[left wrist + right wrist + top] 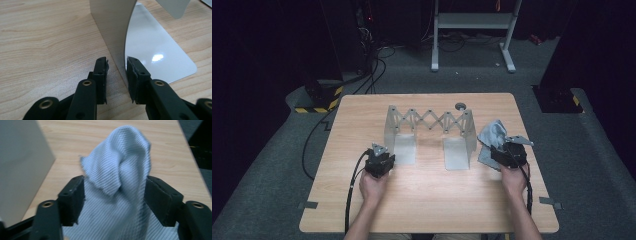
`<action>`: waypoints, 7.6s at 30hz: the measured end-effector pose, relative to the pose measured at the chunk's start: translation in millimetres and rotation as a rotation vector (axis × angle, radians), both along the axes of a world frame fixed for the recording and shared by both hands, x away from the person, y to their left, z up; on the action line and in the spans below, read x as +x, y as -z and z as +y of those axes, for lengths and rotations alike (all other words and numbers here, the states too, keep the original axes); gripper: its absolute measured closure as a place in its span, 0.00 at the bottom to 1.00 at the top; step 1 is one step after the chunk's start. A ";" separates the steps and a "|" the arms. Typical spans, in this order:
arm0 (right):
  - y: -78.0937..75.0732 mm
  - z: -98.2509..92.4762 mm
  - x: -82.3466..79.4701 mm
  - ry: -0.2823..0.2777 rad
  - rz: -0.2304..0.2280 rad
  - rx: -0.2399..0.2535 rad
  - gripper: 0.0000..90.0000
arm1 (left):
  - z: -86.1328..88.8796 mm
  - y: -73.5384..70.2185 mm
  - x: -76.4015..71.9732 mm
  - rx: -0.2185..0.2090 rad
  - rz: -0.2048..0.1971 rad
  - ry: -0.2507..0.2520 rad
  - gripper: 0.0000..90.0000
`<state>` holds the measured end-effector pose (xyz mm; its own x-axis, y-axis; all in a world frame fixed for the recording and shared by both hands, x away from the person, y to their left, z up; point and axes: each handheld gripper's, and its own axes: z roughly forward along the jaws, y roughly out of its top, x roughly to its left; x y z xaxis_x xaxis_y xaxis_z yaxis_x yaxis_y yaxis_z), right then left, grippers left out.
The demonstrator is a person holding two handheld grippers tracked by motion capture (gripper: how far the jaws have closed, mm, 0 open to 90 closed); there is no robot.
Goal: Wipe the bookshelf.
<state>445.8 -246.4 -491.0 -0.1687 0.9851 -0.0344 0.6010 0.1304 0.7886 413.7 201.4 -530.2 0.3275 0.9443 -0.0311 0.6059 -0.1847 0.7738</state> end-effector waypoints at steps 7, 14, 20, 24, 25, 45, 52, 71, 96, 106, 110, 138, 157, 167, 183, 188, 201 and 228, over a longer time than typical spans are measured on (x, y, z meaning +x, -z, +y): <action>3.4 2.2 21.6 0.062 0.042 -0.010 0.34 | -1.4 -0.1 0.3 0.007 -0.003 0.021 0.81; 19.4 4.8 41.6 0.070 0.090 -0.024 0.52 | -1.2 -0.1 0.8 0.006 -0.002 0.019 0.80; 29.3 -0.5 41.8 0.004 0.112 0.012 0.78 | -1.8 -0.4 1.0 0.012 0.001 0.018 0.80; 28.7 -3.4 33.5 -0.065 0.122 0.031 0.86 | -3.2 -0.5 0.5 0.024 -0.006 0.031 0.84; 28.3 -3.5 29.9 -0.083 0.127 0.041 0.87 | -3.6 -0.4 0.4 0.024 -0.007 0.032 0.85; 19.5 42.3 -18.4 -0.367 0.132 0.107 0.89 | -2.2 -0.1 -0.3 0.004 -0.002 0.023 0.88; 0.0 49.3 -25.4 -0.418 0.077 0.147 0.89 | -2.4 -0.1 -0.4 0.005 -0.003 0.023 0.88; -87.8 52.9 -51.6 -0.503 -0.137 0.182 0.90 | -2.1 -0.1 -0.3 0.002 -0.002 0.024 0.88; 14.0 64.4 -22.6 -0.428 0.133 0.140 0.90 | -1.8 -0.1 -0.6 -0.001 0.000 0.024 0.88; 6.0 61.0 -20.3 -0.428 0.127 0.168 0.90 | -1.7 -0.1 -0.6 -0.004 0.001 0.025 0.88; -21.7 57.2 -24.8 -0.446 0.054 0.212 0.90 | -1.5 -0.1 -0.9 0.000 0.000 0.027 0.88; -42.2 58.0 -10.0 -0.445 0.011 0.202 0.90 | -1.1 0.0 -1.3 -0.011 0.003 0.025 0.88; -4.0 61.3 -1.7 -0.421 0.106 0.191 0.90 | -0.8 0.1 -1.0 -0.012 0.002 0.028 0.88; -70.3 56.7 -11.3 -0.460 -0.060 0.199 0.90 | -0.6 0.1 -0.9 -0.013 0.003 0.029 0.88; -84.1 59.0 -6.5 -0.461 -0.099 0.177 0.90 | -0.2 0.1 -0.4 -0.016 0.004 0.030 0.88; -64.1 60.7 1.9 -0.440 -0.048 0.164 0.90 | 0.3 0.0 -0.1 -0.019 0.007 0.032 0.88; 14.3 65.8 24.9 -0.368 0.164 0.171 0.90 | 0.6 0.0 0.3 -0.020 0.006 0.035 0.88; -64.6 66.3 8.4 -0.395 0.023 0.184 0.90 | 0.1 0.2 0.8 -0.025 0.006 0.048 0.87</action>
<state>454.2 -180.2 -426.4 -0.5321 0.8344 0.1438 0.5511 0.2124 0.8070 414.5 201.5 -530.3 0.3719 0.9266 -0.0564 0.6018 -0.1943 0.7747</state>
